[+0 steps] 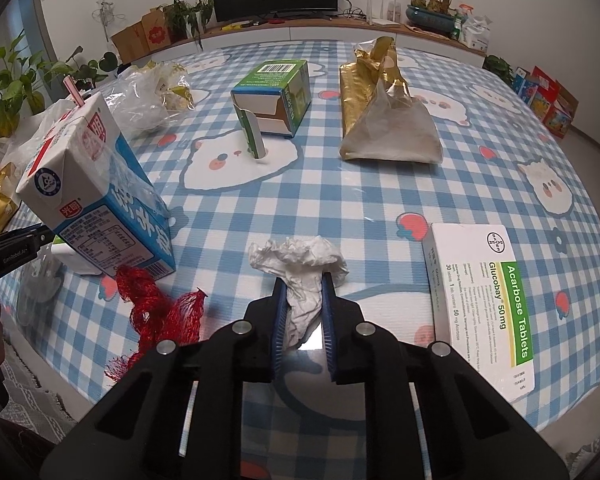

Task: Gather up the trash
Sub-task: 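Grasp the clear plastic tube with the left tool while the right tool grasps the crumpled tissue, then carry the tube and tissue down over the black trash bin with both tools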

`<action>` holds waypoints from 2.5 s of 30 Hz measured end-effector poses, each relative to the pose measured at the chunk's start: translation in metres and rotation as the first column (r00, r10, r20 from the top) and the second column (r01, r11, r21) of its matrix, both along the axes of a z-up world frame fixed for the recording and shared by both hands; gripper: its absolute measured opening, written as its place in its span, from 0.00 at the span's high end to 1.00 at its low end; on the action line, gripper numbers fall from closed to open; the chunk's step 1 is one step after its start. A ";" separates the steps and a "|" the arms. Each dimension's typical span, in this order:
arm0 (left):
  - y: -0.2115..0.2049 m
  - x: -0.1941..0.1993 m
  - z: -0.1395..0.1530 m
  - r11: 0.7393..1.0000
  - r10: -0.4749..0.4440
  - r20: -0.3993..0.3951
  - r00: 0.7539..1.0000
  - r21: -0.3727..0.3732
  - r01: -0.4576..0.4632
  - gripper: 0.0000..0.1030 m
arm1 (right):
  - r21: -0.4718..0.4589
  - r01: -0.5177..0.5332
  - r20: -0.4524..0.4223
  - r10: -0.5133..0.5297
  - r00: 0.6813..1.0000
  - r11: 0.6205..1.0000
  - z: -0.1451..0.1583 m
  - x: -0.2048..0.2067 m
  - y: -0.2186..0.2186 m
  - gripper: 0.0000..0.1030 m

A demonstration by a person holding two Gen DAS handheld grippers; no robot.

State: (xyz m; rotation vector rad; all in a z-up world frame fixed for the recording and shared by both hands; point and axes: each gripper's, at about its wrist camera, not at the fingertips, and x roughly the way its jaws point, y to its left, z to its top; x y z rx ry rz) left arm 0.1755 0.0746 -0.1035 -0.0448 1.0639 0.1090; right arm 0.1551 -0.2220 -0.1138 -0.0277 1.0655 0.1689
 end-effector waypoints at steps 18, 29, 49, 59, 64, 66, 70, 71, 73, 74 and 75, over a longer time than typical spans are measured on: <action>-0.013 -0.022 0.028 1.000 -0.015 0.042 0.999 -0.019 0.016 0.75 | 0.005 0.007 0.036 -0.007 0.999 1.000 0.032 -0.014 -0.002 0.86; -0.020 -0.051 0.047 0.998 -0.028 0.077 0.997 -0.054 0.032 0.75 | 0.016 0.012 0.067 -0.013 0.998 1.000 0.055 -0.032 0.003 0.86; -0.035 -0.124 0.058 0.996 -0.034 0.116 0.993 -0.078 0.043 0.75 | 0.037 -0.018 0.119 0.014 0.993 0.999 0.086 -0.096 0.019 0.86; -0.040 -0.165 0.060 0.995 -0.035 0.114 0.993 -0.086 0.045 0.75 | 0.038 -0.038 0.138 0.032 0.990 0.999 0.096 -0.131 0.022 0.86; -0.047 -0.187 0.058 0.994 -0.042 0.119 0.992 -0.097 0.053 0.75 | 0.037 -0.046 0.137 0.041 0.990 0.998 0.096 -0.151 0.024 0.86; -0.051 -0.196 0.056 0.993 -0.048 0.117 0.992 -0.102 0.060 0.75 | 0.042 -0.050 0.135 0.044 0.990 0.998 0.094 -0.160 0.026 0.86; -0.056 -0.213 0.047 0.992 -0.051 0.100 0.994 -0.111 0.062 0.75 | 0.049 -0.057 0.126 0.050 0.991 0.997 0.089 -0.175 0.030 0.86; -0.057 -0.217 0.046 0.992 -0.052 0.103 0.993 -0.112 0.063 0.75 | 0.052 -0.056 0.121 0.050 0.991 0.997 0.086 -0.178 0.031 0.86; -0.056 -0.226 0.040 0.992 -0.046 0.103 0.994 -0.115 0.057 0.75 | 0.053 -0.060 0.111 0.053 0.992 0.997 0.081 -0.185 0.034 0.86; -0.056 -0.230 0.036 0.991 -0.042 0.099 0.994 -0.119 0.054 0.75 | 0.054 -0.060 0.108 0.054 0.993 0.997 0.078 -0.188 0.034 0.86; -0.056 -0.233 0.032 0.991 -0.038 0.093 0.995 -0.124 0.050 0.75 | 0.055 -0.060 0.102 0.054 0.993 0.997 0.074 -0.190 0.035 0.86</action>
